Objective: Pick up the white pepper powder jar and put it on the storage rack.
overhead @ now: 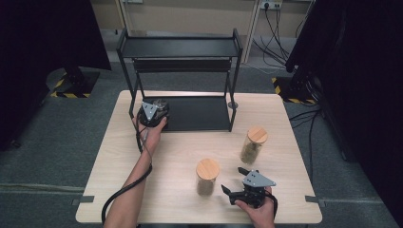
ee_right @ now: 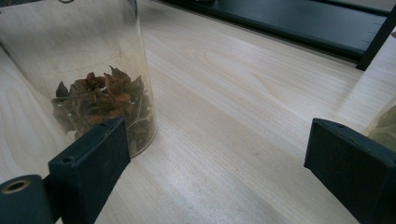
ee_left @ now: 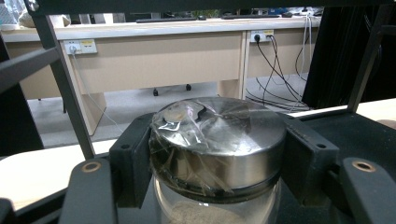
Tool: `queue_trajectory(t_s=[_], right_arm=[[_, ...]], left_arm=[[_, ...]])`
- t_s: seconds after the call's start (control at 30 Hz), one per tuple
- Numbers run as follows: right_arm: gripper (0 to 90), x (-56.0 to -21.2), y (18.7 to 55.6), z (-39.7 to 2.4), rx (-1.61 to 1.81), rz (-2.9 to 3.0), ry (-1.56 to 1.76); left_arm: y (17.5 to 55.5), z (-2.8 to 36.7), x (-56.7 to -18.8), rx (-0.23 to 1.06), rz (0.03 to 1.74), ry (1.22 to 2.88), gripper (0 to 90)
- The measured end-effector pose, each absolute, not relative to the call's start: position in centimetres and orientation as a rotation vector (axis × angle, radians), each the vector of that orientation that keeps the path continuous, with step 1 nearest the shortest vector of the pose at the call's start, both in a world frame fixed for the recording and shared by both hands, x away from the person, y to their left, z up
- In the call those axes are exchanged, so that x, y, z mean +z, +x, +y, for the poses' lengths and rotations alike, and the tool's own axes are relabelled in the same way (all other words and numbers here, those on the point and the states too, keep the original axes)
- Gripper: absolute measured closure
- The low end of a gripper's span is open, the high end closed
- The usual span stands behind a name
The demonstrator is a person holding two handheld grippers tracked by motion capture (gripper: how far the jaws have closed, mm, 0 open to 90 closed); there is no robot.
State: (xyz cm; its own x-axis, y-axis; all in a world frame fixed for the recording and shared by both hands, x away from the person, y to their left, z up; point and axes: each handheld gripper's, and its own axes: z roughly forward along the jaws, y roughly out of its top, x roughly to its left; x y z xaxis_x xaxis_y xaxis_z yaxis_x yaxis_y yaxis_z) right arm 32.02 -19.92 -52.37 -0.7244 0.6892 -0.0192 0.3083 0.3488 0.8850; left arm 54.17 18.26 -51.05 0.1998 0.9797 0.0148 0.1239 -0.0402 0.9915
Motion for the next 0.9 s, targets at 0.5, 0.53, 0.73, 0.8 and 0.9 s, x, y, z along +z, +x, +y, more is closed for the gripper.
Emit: queue_trajectory(t_s=[0.5,0.53,0.73,0.8,0.9], right_arm=[[6.9,-52.37,32.02,-19.9,1.331,2.228,0.875],[6.9,-52.37,32.01,-19.91,1.332,2.227,0.875],[6.9,-52.37,32.01,-19.91,1.332,2.227,0.876],[6.9,-52.37,32.01,-19.91,1.332,2.227,0.875],[6.9,-52.37,32.0,-19.88,1.329,2.229,0.875]], left_arm=[[54.07,18.28,-51.04,1.004,1.149,1.413,33.9],[54.06,18.28,-51.03,1.003,1.151,1.413,33.9],[54.04,18.29,-51.0,0.999,1.157,1.415,33.0],[54.04,18.3,-50.98,0.991,1.164,1.417,29.7],[53.82,18.22,-50.86,0.976,1.165,1.417,24.4]])
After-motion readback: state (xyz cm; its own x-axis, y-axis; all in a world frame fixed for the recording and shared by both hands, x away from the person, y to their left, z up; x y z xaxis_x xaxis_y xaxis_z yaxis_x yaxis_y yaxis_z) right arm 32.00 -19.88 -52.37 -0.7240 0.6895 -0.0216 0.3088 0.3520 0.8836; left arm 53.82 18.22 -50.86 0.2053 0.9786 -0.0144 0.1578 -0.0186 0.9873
